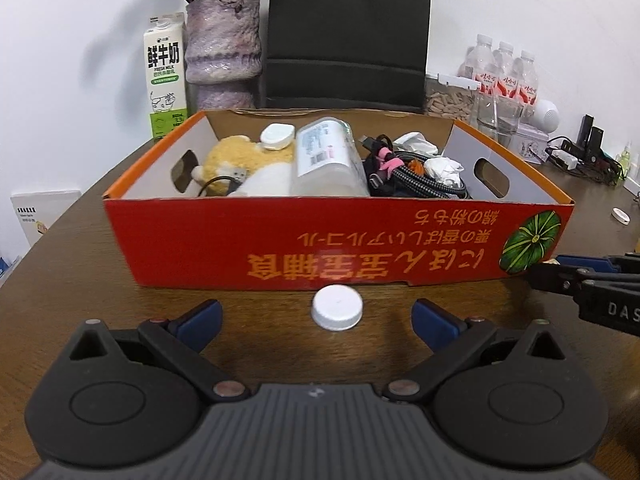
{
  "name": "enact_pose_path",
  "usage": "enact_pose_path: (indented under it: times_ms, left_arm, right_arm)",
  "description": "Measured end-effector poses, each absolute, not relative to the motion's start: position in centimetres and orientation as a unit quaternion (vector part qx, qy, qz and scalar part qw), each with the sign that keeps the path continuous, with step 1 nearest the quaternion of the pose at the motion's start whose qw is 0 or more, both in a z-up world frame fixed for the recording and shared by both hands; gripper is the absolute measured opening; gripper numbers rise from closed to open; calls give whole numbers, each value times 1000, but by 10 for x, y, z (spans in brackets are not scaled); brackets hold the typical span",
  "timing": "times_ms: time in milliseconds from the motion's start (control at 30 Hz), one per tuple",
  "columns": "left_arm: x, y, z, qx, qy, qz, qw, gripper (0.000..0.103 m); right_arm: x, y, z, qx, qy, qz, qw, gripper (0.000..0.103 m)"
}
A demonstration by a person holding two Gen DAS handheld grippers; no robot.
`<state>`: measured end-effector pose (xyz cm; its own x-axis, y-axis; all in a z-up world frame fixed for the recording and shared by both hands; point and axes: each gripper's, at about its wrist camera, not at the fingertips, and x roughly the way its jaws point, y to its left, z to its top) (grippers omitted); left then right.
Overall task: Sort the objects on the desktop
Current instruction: 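Grasp the white cap with the left gripper while the right holds the block, then carry the block and cap into the box and open both grippers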
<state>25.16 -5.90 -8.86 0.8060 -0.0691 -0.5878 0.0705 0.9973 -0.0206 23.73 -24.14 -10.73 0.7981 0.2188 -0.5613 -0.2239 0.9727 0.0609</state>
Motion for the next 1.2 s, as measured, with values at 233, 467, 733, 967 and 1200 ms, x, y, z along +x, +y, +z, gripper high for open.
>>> enact_pose_path:
  times_ms: [233, 467, 733, 967, 1200]
  left_arm:
    - [265, -69, -92, -8, 326, -37, 945, 79]
    - [265, -73, -92, 3, 318, -22, 948, 47]
    - [263, -67, -90, -5, 316, -33, 948, 29]
    - [260, -65, -90, -10, 312, -31, 949, 29]
    - [251, -60, -86, -14, 301, -29, 953, 29]
  right_arm:
    - [236, -243, -107, -2, 293, 120, 949, 29]
    - [236, -242, -107, -2, 294, 121, 948, 29]
    - [232, -238, -105, -9, 290, 125, 949, 29]
    - [229, -234, -105, -13, 285, 126, 950, 29]
    - [221, -230, -100, -14, 275, 131, 953, 29]
